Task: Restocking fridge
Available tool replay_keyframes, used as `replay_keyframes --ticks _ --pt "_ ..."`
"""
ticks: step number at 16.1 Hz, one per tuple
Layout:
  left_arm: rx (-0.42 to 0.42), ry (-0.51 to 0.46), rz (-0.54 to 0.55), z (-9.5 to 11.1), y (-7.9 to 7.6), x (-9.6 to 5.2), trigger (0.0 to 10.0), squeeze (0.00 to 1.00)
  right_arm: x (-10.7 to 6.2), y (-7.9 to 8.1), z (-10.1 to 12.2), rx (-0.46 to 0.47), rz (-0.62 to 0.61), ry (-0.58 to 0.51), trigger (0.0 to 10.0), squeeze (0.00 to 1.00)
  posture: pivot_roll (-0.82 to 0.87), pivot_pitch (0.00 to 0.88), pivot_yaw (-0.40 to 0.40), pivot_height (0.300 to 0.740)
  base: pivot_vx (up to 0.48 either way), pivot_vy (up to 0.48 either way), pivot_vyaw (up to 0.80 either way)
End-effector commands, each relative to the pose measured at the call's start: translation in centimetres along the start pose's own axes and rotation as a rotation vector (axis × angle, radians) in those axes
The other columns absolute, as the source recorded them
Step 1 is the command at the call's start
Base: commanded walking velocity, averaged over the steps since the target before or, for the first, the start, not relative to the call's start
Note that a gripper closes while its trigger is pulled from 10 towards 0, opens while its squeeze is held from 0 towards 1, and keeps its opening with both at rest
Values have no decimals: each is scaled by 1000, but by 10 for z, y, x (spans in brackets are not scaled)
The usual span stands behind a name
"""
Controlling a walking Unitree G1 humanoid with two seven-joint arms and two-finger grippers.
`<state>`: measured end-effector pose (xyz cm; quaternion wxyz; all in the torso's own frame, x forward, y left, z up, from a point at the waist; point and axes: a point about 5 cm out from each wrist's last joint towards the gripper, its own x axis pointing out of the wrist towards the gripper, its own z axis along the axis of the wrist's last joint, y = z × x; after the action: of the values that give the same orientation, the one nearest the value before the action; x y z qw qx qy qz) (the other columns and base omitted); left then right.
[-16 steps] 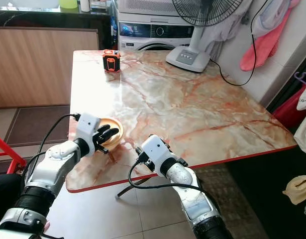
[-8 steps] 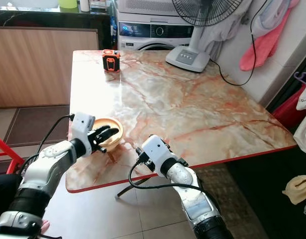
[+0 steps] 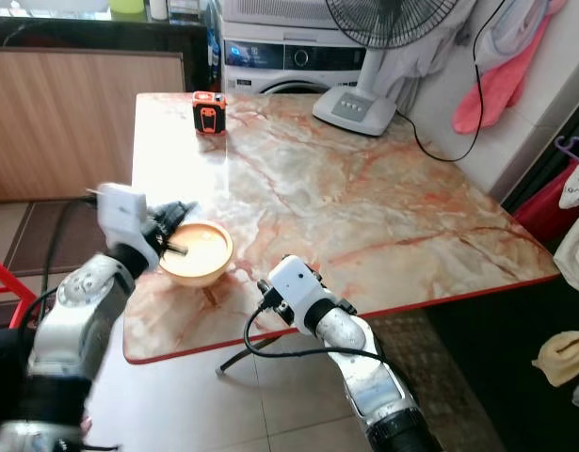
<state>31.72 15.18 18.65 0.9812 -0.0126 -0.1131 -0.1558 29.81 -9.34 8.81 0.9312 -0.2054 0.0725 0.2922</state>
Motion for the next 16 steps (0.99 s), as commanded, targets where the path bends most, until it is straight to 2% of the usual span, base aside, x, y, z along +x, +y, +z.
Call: replay_keyframes --ticks 1,4,6,8,10,11,12,13,14,16 --pt "-8 -51 30 4 -6 -6 10000 0 -2 -6 -2 4 -19 6 10000 0 -33 0 -152 740 0 0 0" --pt "-122 -104 220 -4 -2 -33 10000 0 -1 -7 -3 3 -21 7 10000 0 -24 0 -160 740 0 0 0" --pt "-214 -102 298 -12 2 -40 10000 0 -1 -7 -4 2 -16 8 10000 0 -13 0 -165 740 0 0 0" --pt "-295 -100 407 -21 15 -44 10000 0 1 -6 -4 4 -8 3 10000 0 -12 0 -165 740 0 126 0" --pt "-316 -112 448 -23 21 -46 10000 0 1 -6 -4 6 -9 1 10000 0 -20 0 -159 740 0 328 0" --pt "-376 -123 468 -26 24 -45 10000 0 1 -5 -4 6 -10 -1 10000 0 -19 0 -160 740 0 326 0" --pt "-498 -122 477 -31 25 -43 10000 0 1 -5 -5 5 -9 0 10000 0 -19 0 -160 740 0 0 0" --pt "-530 -123 478 -33 26 -42 10000 0 1 -5 -5 5 -8 0 10000 0 -19 0 -160 740 0 0 0" --pt "-628 -126 443 -35 24 -39 10000 0 0 -5 -6 3 -9 1 10000 0 -23 0 -160 740 0 0 0" --pt "-707 -104 432 -43 26 -39 10000 0 1 -5 -6 2 -9 1 10000 0 -24 0 -156 740 0 0 0"
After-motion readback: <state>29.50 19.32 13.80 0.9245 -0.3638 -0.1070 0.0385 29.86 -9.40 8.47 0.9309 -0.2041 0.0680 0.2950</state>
